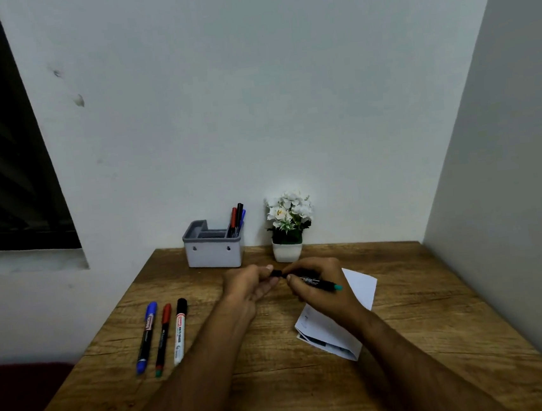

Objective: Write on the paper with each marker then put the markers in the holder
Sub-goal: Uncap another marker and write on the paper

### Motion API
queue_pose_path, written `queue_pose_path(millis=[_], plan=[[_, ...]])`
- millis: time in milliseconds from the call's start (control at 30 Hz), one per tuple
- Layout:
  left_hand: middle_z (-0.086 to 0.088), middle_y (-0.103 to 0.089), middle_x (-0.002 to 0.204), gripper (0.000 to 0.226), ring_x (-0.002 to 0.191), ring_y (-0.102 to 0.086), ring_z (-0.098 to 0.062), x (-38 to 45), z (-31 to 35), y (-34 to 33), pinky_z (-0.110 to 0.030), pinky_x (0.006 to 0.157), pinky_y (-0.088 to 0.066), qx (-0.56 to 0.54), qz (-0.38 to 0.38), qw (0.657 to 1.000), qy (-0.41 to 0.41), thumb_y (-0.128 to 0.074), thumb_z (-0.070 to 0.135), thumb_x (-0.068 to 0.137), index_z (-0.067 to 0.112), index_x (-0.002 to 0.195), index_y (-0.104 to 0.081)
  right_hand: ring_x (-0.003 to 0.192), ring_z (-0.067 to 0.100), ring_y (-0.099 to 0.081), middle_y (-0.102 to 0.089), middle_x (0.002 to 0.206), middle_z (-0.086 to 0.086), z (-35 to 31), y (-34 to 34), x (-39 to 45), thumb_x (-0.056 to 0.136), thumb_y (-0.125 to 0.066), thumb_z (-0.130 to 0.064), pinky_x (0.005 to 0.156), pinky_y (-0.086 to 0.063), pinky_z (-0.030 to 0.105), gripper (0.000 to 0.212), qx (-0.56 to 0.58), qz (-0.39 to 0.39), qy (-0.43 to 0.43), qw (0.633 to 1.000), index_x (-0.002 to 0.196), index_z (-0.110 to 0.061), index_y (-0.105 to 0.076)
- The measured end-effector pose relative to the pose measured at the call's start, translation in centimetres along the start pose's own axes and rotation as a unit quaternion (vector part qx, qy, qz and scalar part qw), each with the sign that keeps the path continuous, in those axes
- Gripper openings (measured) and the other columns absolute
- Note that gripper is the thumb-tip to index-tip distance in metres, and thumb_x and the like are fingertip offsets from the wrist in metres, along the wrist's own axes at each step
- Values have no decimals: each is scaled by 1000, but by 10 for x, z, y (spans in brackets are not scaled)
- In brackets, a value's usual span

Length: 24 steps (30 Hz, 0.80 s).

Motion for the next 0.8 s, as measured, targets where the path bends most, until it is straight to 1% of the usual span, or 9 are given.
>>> queue_pose_path(millis=[100,200,267,367,433,500,567,667,800], plan=[[-22,-68,95,8,84,-70,-32,-3,-1,-3,-34,79,-60,-6,-11,1000,-3,-61,-15,86,-13,93,-64,76,15,-76,-79,86,-7,0,1,1,91,-71,-10,69,-64,45,16,6,4,1,1000,101,-18,-80],[-21,-68,96,14,83,-69,-31,-5,-3,-5,-33,73,-61,-9,-11,1000,-7,-61,-16,86,-15,100,-63,70,16,-76,-77,80,-3,1,1,3,90,-75,-12,66,-62,51,9,2,14,1,1000,95,-18,-75],[-21,-68,96,18,81,-69,-30,-5,-4,-5,-31,70,-61,-15,-12,1000,-8,-60,-16,86,-16,103,-63,67,15,-74,-75,76,-3,1,1,3,90,-77,-15,63,-62,49,7,-10,24,-1,1000,89,-20,-72],[-23,-69,100,21,82,-71,-30,-5,-5,-4,-32,70,-62,-22,-19,1000,1,-61,-16,85,-16,106,-63,68,13,-71,-73,74,-6,1,0,5,87,-81,-17,61,-59,37,8,-29,35,16,999,84,-19,-74],[-26,-70,103,22,90,-72,-34,-7,-6,-3,-34,72,-62,-26,-28,999,10,-61,-17,84,-17,106,-63,70,12,-72,-75,75,-5,2,-2,6,86,-83,-17,63,-58,34,6,-21,31,20,999,84,-17,-77],[-28,-69,108,22,98,-70,-38,-7,-8,-3,-34,71,-62,-33,-34,999,16,-60,-17,84,-18,106,-62,77,12,-75,-78,81,-5,3,-4,5,86,-83,-17,68,-62,37,5,-13,25,20,999,89,-15,-80],[-30,-68,109,22,91,-71,-36,-7,-9,-3,-33,68,-63,-38,-34,999,16,-58,-17,85,-19,106,-62,81,13,-76,-80,86,-6,4,-6,3,88,-80,-16,72,-64,40,7,-4,21,12,1000,95,-17,-82],[-30,-67,111,23,89,-71,-35,-2,-8,0,-35,74,-62,-34,-29,999,19,-59,-16,85,-18,108,-62,73,14,-75,-78,82,-7,7,-9,2,89,-74,-13,68,-64,48,15,7,27,-20,999,93,-26,-79],[-28,-67,110,25,88,-71,-35,0,-9,4,-33,65,-63,-40,-5,999,20,-59,-19,83,-19,108,-61,66,22,-73,-74,73,2,12,-13,4,89,-73,-14,62,-61,53,6,8,34,-40,999,84,-17,-73]])
Point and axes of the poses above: each hand's wrist, its own x-axis towards the middle knuckle, its own y-axis out of the back of the hand, z = x × y, the point moved 1 cm from there along x, towards the middle knuckle
